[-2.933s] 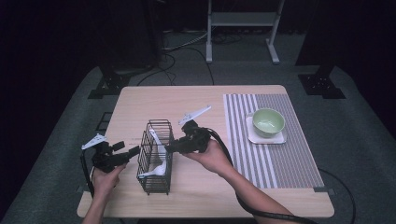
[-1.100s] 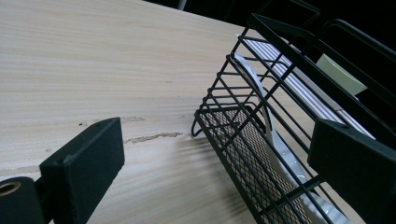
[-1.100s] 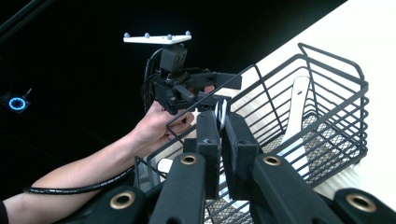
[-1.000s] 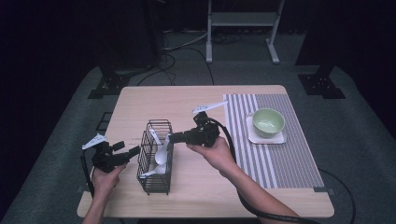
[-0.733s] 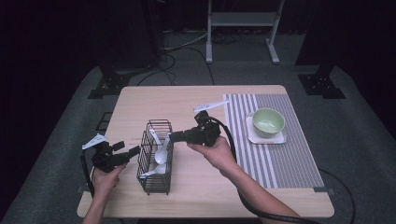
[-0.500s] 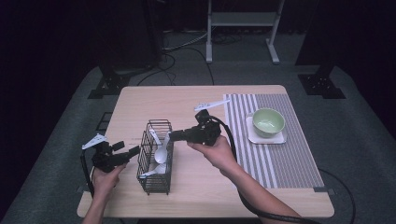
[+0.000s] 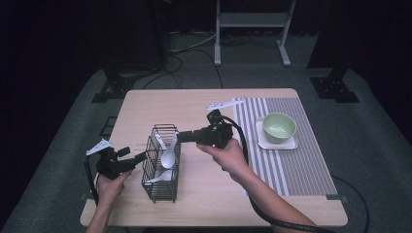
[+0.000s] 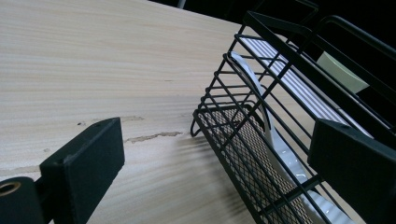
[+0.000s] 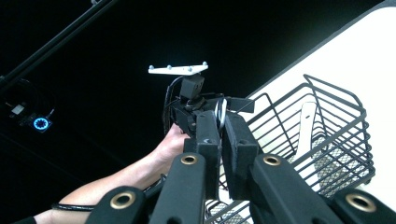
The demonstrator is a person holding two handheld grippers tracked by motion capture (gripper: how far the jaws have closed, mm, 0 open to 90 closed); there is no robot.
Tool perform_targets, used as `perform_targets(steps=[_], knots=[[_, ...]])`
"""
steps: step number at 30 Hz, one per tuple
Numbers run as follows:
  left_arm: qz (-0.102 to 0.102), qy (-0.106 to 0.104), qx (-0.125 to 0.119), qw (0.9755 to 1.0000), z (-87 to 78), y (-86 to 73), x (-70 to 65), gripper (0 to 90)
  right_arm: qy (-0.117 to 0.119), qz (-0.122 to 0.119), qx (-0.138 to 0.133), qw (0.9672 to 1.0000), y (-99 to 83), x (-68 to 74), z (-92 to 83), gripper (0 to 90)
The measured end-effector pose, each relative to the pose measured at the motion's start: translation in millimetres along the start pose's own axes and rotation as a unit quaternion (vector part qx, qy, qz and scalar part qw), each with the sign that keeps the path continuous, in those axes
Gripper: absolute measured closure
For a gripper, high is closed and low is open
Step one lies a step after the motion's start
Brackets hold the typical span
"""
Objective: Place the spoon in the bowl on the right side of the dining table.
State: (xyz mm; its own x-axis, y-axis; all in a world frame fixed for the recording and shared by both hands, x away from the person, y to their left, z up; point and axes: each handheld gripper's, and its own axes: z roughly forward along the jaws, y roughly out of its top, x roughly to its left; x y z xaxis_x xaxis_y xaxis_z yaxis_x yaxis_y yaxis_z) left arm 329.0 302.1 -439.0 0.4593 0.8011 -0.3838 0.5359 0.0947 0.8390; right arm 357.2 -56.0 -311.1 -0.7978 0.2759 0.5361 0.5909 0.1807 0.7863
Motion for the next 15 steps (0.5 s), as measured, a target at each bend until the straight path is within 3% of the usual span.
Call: perform_targets(steps=[15], knots=[[0.000, 0.002, -0.002, 1.0000, -1.3, 0.1, 0.9, 2.8, 0.014, 0.015, -0.031, 0.9993, 8.4, 0.4, -11.8, 86.0]])
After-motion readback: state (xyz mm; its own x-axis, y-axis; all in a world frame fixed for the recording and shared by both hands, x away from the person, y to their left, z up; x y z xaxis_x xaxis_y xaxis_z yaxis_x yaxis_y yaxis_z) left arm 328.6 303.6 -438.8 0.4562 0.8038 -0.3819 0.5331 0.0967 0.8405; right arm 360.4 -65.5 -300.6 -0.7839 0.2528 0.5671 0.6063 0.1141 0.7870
